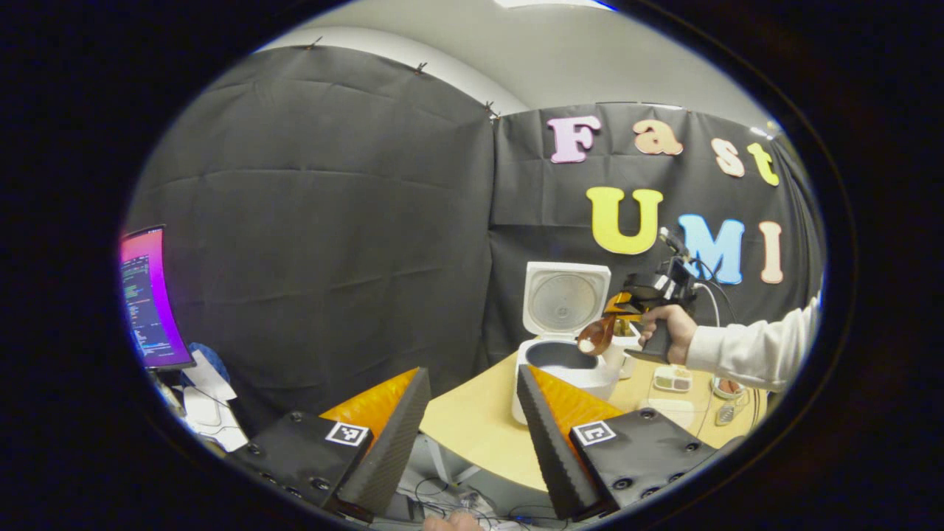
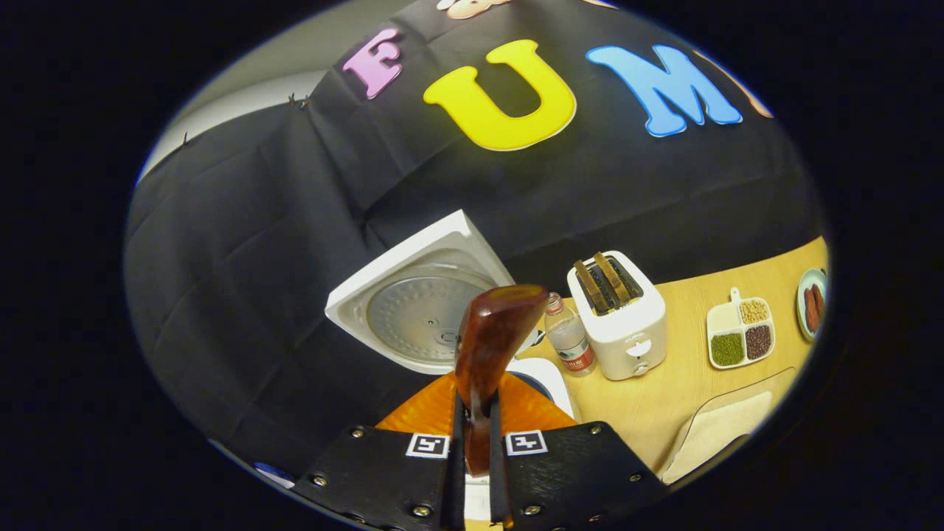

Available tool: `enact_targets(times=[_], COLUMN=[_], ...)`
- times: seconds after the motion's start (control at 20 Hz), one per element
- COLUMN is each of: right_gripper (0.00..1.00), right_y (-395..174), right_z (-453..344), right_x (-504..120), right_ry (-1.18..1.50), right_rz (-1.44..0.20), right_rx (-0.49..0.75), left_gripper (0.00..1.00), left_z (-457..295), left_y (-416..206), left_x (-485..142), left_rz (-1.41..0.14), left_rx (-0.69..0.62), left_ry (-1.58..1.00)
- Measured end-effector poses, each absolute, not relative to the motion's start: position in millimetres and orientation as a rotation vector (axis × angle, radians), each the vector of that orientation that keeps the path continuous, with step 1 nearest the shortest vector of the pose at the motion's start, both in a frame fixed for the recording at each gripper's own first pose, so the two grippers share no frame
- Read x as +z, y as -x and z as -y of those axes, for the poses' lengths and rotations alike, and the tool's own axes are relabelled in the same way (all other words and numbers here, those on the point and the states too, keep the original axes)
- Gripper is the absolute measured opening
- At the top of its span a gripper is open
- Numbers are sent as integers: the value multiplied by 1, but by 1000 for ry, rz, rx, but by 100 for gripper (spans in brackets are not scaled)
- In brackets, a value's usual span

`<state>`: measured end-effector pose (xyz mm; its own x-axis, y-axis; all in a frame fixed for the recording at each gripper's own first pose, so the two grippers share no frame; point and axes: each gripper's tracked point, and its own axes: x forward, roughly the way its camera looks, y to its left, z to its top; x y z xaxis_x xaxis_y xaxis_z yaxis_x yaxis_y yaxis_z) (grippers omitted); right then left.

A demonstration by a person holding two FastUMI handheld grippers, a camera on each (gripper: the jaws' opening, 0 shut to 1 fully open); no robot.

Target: Close the left gripper, press the button to open the rice cooker; take a wooden spoon from the chopstick holder with the right hand, scoop a spoonful of rice and pour it into the rice cooker, then put the wooden spoon back into the chopstick holder.

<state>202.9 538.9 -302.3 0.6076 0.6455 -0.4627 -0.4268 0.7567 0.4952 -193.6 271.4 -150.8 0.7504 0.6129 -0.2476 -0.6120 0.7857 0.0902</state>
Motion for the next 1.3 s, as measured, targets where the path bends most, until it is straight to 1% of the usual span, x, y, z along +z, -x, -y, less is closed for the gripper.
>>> enact_targets(times=[0.2,0.35,0.4,0.5,0.7,0.9,1.05,1.3], right_gripper=[13,13,14,13,13,14,14,14], right_y=[-202,-198,-196,-196,-194,-194,-192,-184], right_z=[-575,-592,-598,-606,-609,-605,-599,-575], right_x=[-330,-345,-349,-351,-346,-355,-353,-309], right_ry=[-134,73,148,289,484,696,745,617], right_rz=[-633,-567,-537,-472,-340,-239,-204,-224], right_rx=[680,711,731,759,771,777,768,740], left_gripper=[84,85,84,87,87,87,87,86], left_z=[-283,-296,-302,-308,-318,-324,-326,-316], left_y=[205,210,211,211,214,218,221,229], left_x=[-163,-166,-166,-167,-169,-176,-170,-159], left_rz=[-295,-302,-301,-299,-297,-297,-288,-248], left_rx=[698,716,723,737,756,762,758,735], left_ry=[16,26,29,40,55,65,68,60])
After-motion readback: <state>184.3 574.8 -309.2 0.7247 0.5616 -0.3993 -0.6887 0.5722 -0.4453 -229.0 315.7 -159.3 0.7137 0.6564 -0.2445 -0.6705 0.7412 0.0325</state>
